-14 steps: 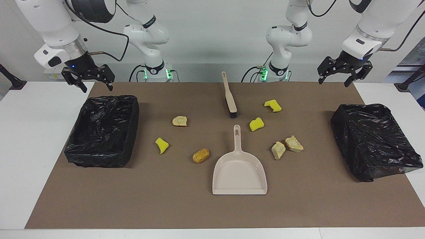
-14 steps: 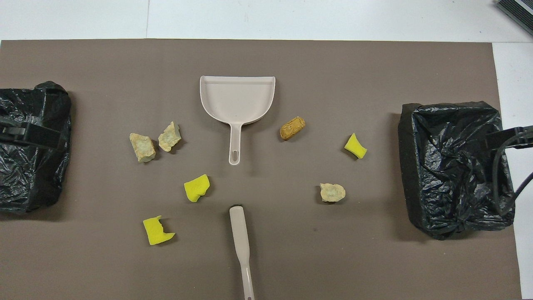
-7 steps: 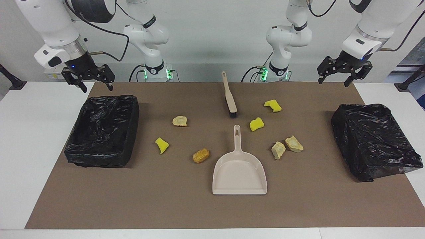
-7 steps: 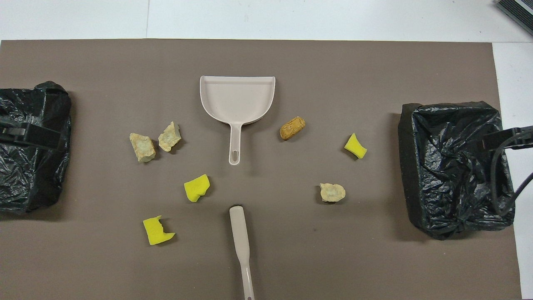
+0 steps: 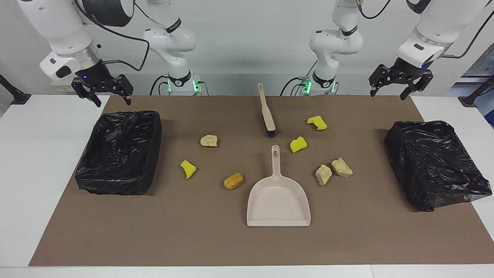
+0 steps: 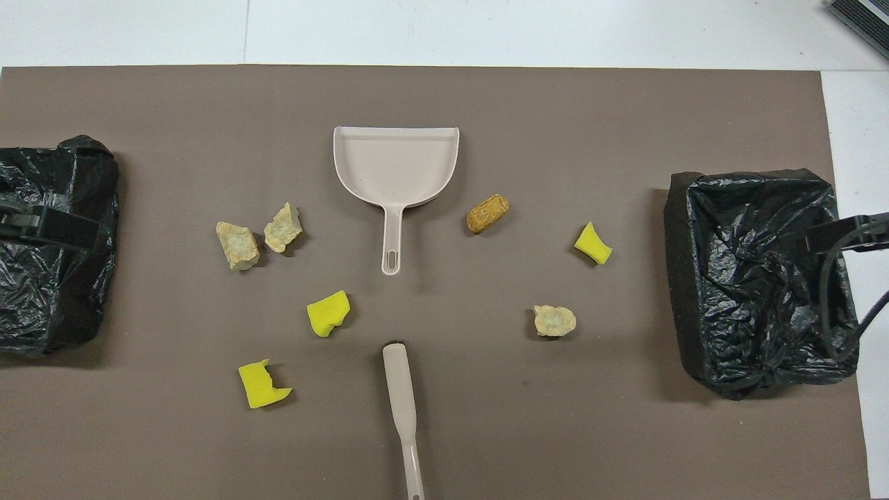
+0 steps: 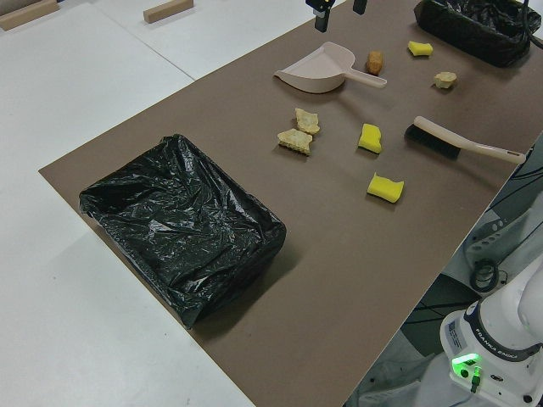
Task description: Sweep and dump trash in bin
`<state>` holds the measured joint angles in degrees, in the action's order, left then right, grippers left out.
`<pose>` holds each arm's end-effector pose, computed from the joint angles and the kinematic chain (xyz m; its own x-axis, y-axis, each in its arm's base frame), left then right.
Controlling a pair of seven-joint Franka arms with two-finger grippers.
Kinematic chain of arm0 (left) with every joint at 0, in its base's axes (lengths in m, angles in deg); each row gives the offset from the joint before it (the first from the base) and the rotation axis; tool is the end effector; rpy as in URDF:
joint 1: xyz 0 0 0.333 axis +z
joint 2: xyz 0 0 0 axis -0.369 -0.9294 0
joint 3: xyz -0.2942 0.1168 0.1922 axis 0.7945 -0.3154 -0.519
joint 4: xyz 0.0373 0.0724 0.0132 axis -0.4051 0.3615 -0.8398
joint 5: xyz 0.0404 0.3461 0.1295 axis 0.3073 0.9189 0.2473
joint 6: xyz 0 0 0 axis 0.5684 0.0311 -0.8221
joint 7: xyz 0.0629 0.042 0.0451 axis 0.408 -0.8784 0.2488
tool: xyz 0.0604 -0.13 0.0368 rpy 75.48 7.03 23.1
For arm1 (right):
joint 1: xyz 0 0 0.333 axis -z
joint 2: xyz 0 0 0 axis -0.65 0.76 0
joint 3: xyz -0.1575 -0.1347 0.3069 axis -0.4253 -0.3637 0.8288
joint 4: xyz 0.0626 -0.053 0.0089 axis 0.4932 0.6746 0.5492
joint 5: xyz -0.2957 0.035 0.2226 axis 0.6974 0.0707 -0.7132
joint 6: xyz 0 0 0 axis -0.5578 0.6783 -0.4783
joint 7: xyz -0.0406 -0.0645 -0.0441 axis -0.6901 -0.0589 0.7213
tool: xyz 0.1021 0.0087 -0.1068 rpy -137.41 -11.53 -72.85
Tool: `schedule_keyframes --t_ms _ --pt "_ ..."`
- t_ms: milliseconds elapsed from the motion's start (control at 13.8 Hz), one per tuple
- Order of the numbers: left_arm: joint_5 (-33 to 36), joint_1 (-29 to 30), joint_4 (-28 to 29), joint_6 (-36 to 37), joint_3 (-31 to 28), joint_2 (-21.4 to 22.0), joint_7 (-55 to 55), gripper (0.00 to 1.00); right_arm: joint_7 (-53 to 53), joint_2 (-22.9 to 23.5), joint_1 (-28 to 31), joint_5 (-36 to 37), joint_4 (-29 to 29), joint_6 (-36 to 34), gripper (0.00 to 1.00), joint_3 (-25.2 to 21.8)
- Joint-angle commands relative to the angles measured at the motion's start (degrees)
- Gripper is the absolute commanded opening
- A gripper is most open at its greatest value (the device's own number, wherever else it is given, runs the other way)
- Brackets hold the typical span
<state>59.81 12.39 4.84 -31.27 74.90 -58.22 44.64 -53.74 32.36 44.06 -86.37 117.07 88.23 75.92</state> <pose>0.5138 -0.0497 0.6722 0.9826 -0.1844 -0.0202 -0.1835 -0.9823 0.0386 0.5152 -0.0568 0.6280 0.9981 0.0499 -0.0355 0.0490 -0.9985 -0.0245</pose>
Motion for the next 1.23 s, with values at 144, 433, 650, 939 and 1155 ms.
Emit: schedule_keyframes --t_ms 144,433,650,939,1155 --pt "0.13 -0.40 5.26 0.06 0.40 3.87 -0.89 1.00 -0.05 -1.23 0.70 -0.61 0.74 -1.61 1.00 -0.07" --pt "-0.23 -2.49 8.69 -0.21 1.80 5.20 -2.73 1.00 -0.13 -0.71 -0.79 0.18 0.39 -2.22 1.00 0.63" --pt "-0.40 -7.15 14.65 -3.28 1.98 7.39 -7.55 1.00 -0.13 1.22 -1.15 0.01 -0.84 -3.72 1.00 2.38" --pt "-0.49 -15.06 24.68 -9.77 1.98 11.96 -15.03 1.00 -1.01 5.26 -1.15 -0.44 -2.25 -3.63 1.00 6.51" --pt "-0.49 -21.03 31.00 -14.34 2.07 13.37 -20.99 1.00 -4.95 8.86 -1.23 -0.52 -3.83 -2.58 1.00 9.67"
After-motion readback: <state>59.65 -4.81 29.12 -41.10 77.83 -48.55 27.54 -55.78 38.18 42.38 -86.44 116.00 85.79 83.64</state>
